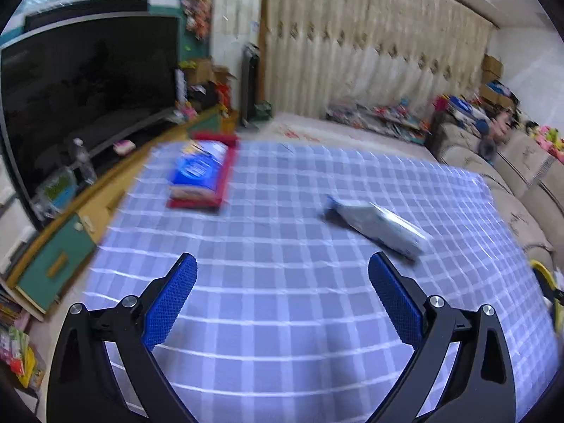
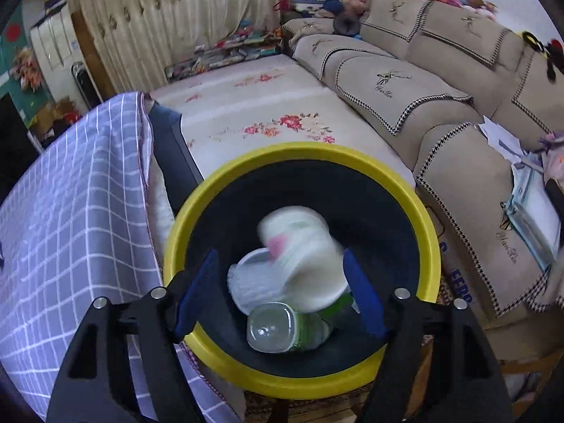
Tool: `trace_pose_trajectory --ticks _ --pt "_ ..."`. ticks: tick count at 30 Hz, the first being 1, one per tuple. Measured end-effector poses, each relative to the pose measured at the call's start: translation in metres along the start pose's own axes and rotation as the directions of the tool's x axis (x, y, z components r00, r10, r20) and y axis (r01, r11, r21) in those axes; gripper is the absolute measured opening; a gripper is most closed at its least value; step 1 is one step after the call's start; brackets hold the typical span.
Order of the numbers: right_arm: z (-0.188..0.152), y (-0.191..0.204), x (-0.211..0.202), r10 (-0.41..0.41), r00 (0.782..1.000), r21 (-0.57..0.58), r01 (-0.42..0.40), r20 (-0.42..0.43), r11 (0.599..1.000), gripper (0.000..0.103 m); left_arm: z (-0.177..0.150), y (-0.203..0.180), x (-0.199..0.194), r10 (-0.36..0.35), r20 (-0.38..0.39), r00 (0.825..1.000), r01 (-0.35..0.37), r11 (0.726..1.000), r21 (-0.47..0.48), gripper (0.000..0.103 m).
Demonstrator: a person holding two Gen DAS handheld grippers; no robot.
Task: Collect trash
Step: 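Carry the paper cup over the bin and open the right tool, then grasp the white blue-capped toothpaste tube with the left tool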
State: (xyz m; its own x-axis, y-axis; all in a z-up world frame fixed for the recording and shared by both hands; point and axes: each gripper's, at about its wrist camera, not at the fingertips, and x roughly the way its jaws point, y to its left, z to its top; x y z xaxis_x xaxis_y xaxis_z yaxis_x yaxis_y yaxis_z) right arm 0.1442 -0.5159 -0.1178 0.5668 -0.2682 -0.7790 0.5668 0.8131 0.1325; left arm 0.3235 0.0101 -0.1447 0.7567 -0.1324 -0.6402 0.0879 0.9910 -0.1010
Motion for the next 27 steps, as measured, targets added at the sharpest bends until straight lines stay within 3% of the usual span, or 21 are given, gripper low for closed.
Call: trace_pose_trajectory --ticks 4,7,13,22,27 --pt "0.003 0.010 -0.012 0.004 0.999 -0.025 -0.003 0.044 1.000 0.075 0.006 -0.044 0.017 -0.030 -0.077 0.997 0.036 0.996 0.082 0.096" --pt "0.008 0.019 -0.019 0.026 0.997 -0.043 -0.023 0.067 0.999 0.076 0.016 -0.075 0.034 -0.030 -0.126 0.992 0.040 0.996 0.080 0.096" --pt "0.010 0.021 -0.025 0.085 0.994 -0.045 -0.082 0.067 0.996 0.077 0.034 -0.131 0.068 0.063 -0.146 0.987 -0.046 0.993 0.112 0.096" --pt "0.008 0.012 -0.020 0.143 0.988 -0.042 -0.141 0.053 0.989 0.077 0.046 -0.139 0.102 0.196 -0.194 0.961 -0.184 0.980 0.077 0.096" --pt "0.007 0.007 -0.018 0.164 0.985 -0.031 -0.163 0.051 0.986 0.077 0.047 -0.130 0.113 0.213 -0.225 0.951 -0.204 0.977 0.062 0.094"
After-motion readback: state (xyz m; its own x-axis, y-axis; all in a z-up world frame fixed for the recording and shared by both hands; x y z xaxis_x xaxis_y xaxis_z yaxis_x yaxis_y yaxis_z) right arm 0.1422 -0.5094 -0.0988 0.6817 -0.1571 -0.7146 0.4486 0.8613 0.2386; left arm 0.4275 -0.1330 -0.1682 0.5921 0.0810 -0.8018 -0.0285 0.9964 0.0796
